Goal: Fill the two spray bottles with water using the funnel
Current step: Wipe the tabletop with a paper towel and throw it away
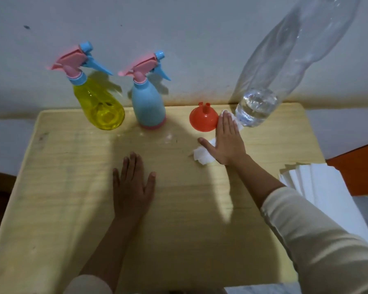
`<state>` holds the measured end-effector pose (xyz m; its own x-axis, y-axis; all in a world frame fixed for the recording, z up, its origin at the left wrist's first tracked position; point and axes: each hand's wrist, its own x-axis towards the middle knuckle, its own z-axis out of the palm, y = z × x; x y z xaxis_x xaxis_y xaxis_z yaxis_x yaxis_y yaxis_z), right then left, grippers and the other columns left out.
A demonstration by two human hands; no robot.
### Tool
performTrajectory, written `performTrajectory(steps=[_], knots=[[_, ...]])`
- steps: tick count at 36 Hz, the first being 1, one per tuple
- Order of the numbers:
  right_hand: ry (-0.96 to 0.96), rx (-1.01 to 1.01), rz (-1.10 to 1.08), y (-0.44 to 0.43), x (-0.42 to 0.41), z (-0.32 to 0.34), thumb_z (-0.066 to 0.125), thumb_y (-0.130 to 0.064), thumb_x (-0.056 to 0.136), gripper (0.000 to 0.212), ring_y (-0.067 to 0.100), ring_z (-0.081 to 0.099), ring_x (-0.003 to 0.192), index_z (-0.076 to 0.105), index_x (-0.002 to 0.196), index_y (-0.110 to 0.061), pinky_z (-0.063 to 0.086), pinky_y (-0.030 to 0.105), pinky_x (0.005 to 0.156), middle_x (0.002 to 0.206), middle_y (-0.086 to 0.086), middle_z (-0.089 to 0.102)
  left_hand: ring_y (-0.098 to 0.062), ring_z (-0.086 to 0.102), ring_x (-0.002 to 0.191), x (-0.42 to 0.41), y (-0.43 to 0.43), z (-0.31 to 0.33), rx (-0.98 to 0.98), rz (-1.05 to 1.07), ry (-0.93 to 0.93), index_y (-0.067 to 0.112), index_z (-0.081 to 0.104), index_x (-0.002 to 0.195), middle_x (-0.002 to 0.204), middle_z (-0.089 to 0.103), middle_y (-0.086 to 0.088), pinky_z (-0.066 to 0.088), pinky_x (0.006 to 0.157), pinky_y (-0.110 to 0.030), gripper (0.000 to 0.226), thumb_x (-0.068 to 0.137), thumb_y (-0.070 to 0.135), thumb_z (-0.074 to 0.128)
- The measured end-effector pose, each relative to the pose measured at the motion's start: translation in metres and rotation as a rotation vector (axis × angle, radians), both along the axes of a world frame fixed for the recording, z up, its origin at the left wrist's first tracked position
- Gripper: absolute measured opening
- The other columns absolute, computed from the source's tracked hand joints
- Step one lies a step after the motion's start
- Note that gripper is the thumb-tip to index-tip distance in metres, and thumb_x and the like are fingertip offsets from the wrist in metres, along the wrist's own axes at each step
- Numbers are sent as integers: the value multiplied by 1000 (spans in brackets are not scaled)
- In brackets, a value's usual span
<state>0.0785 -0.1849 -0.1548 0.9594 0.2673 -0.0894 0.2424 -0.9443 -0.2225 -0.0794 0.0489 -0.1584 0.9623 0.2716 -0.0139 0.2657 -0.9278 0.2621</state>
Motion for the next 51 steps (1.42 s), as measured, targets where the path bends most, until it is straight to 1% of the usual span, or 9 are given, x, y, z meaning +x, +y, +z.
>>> performTrajectory(steps=[5, 11, 16, 21, 27, 32, 38, 46, 51], knots=[[6, -3, 19, 0, 11, 3, 22, -76, 80, 106, 27, -8, 146, -4, 147, 2, -10, 36, 115, 158, 19, -5, -25, 28, 142, 0, 0, -1, -8, 6, -27, 6, 38, 144, 153, 33, -9, 18, 114, -48, 70, 89, 50, 27], [-34, 53, -65, -1, -4, -1, 27, -70, 87, 95, 23, -3, 147, 1, 149, -3, -4, 36, 118, 159, 13, 0, -22, 24, 144, 0, 1, -1, -44, 4, -44, 7, 36, 145, 154, 30, -7, 13, 116, -46, 71, 89, 51, 27], [-71, 74, -183, 9, -35, -7, 26, -62, 92, 86, 24, 0, 147, 4, 149, -1, -1, 37, 119, 159, 15, 2, -23, 27, 143, -3, 4, -1, -78, -8, -44, 7, 37, 144, 154, 32, -8, 15, 115, -44, 69, 90, 49, 30], [-53, 99, -359, 41, -51, -7, 25, -58, 95, 82, 24, -4, 147, 1, 148, 0, -9, 35, 116, 159, 15, -3, -21, 22, 145, -6, 12, -2, -87, -83, -15, 9, 32, 147, 156, 26, -7, 10, 116, -39, 71, 90, 50, 26], [1, 130, -495, 94, -65, -6, 27, -53, 96, 82, 25, -10, 146, -4, 147, 3, -11, 38, 117, 158, 17, -8, -12, 10, 143, -18, 32, -3, -71, -220, -2, 10, 29, 148, 157, 22, -7, 1, 115, -32, 69, 92, 51, 25], [-36, 114, -473, 117, -73, -8, 24, -53, 96, 80, 24, -9, 147, -2, 147, 2, -10, 40, 117, 158, 17, -6, -11, 8, 143, -21, 46, -2, -90, -288, -4, 11, 27, 149, 157, 22, -5, -1, 115, -30, 69, 93, 51, 24], [-88, 58, -310, 120, -76, -12, 19, -54, 96, 77, 21, -4, 147, 3, 149, -1, -11, 36, 116, 159, 13, -2, -11, 20, 141, -24, 61, -3, -100, -338, -15, 11, 35, 146, 154, 31, -6, 8, 114, -28, 65, 94, 49, 31], [-17, 105, -112, 128, -49, -5, 26, -49, 98, 75, 23, -8, 147, 1, 149, -1, -9, 35, 117, 159, 14, -4, -11, 20, 142, -24, 61, -4, -111, -331, -25, 10, 35, 146, 154, 31, -6, 11, 114, -29, 64, 93, 47, 34], [35, 49, -39, 130, -21, -1, 26, -54, 96, 81, 25, -10, 146, -4, 148, 0, -11, 35, 116, 158, 16, -8, -12, 21, 143, -24, 62, -4, -117, -330, -38, 11, 36, 145, 154, 31, -5, 12, 114, -29, 64, 93, 48, 35]])
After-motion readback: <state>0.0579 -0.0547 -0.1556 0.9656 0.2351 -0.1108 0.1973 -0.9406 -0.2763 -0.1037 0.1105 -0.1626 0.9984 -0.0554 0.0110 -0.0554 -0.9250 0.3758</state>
